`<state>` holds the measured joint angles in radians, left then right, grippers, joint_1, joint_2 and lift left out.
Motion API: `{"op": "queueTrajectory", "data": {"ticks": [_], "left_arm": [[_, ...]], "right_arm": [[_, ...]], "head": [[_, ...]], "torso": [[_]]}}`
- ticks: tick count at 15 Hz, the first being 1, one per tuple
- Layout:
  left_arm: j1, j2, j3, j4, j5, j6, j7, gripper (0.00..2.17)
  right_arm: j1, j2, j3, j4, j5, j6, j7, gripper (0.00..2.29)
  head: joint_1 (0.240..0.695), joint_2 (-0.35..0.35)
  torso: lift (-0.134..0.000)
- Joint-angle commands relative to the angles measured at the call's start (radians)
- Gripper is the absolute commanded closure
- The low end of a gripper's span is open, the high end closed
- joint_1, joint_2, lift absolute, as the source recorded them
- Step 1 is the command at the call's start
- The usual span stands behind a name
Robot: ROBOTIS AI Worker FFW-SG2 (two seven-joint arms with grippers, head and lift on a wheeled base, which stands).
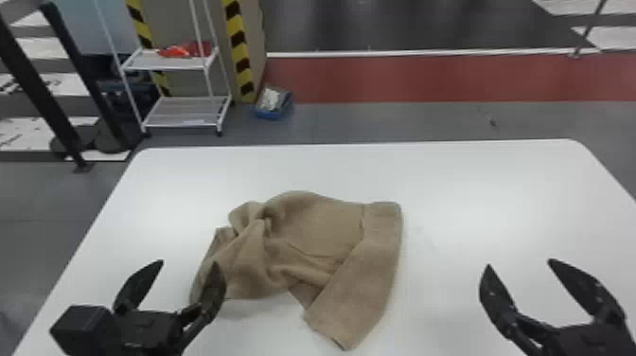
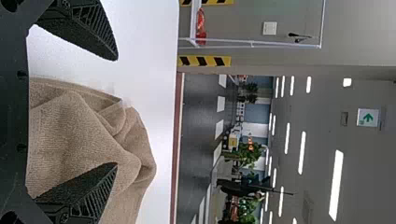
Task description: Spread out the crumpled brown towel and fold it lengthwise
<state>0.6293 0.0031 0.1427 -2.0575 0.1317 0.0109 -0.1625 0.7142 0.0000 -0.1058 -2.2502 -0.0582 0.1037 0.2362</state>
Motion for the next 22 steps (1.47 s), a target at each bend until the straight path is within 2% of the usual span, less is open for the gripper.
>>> {"op": "queueTrajectory", "data": {"ticks": [1, 13, 15, 17, 19, 22], "left_arm": [[-0.005, -0.006, 0.0, 0.002, 0.0, 0.004, 0.0, 0.08], [-0.007, -0.006, 0.005, 0.005, 0.006, 0.016, -0.003, 0.08], [-0.007, -0.006, 0.006, 0.005, 0.006, 0.016, -0.005, 0.08], [-0.007, -0.006, 0.006, 0.002, 0.006, 0.016, -0.005, 0.08], [-0.003, -0.006, 0.009, 0.004, 0.008, 0.019, -0.005, 0.08], [-0.003, -0.006, 0.014, 0.005, 0.009, 0.019, -0.003, 0.08]], "right_arm": [[-0.002, 0.001, 0.0, 0.003, 0.0, 0.003, 0.0, 0.12], [-0.005, 0.001, -0.002, 0.008, 0.011, 0.0, 0.012, 0.12], [-0.024, 0.001, 0.028, -0.003, 0.083, 0.015, 0.08, 0.13], [-0.05, 0.001, 0.09, -0.034, 0.187, 0.129, 0.124, 0.13], [-0.087, 0.001, 0.146, -0.052, 0.244, 0.227, 0.141, 0.13], [-0.16, 0.001, 0.262, -0.092, 0.327, 0.518, 0.153, 0.15]], "head": [[0.695, 0.061], [0.695, 0.061], [0.695, 0.063], [0.695, 0.095], [0.695, 0.133], [0.695, 0.194]], "torso": [[-0.125], [-0.125], [-0.125], [-0.125], [-0.125], [-0.125]]}}
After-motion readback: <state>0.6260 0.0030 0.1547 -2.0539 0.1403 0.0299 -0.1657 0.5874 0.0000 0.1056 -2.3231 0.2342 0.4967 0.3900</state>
